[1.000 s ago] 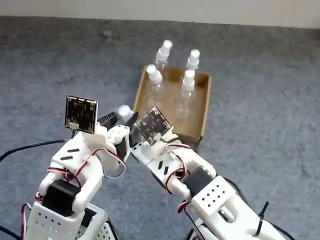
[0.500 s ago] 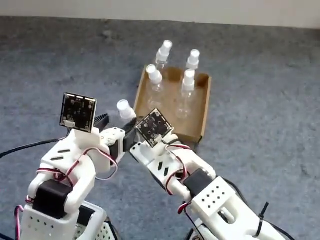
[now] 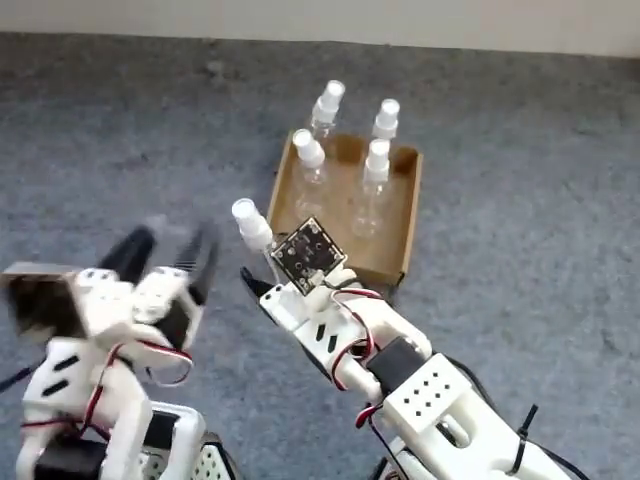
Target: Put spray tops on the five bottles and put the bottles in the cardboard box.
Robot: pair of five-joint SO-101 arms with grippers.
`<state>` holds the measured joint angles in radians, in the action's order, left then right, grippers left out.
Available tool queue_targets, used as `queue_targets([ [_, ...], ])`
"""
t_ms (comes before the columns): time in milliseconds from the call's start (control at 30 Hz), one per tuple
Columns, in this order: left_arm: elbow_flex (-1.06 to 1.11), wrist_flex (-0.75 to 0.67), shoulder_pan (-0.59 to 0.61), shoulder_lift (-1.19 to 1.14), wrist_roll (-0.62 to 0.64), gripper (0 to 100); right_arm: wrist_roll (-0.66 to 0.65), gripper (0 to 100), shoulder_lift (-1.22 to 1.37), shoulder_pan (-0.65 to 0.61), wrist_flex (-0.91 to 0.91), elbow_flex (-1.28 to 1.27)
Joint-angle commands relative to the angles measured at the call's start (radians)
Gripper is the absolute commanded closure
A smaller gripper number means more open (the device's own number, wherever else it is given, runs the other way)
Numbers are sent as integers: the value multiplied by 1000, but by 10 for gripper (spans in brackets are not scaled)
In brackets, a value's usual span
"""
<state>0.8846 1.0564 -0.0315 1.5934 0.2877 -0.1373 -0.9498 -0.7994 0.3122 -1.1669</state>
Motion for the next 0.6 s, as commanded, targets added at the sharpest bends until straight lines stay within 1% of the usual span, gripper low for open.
queue_targets([
  [0,124,-201,36,36,49,868,-5,994,-27,13,-31,13],
  [67,150,-256,35,-2,49,874,-5,994,-27,13,-31,13],
  [167,142,-290,-1,-81,49,871,-5,994,-27,12,-31,13],
  [333,108,-299,-65,-202,46,870,-9,994,-27,10,-35,-10],
  [567,105,-301,-67,-285,34,870,-9,994,-27,10,-35,-12],
])
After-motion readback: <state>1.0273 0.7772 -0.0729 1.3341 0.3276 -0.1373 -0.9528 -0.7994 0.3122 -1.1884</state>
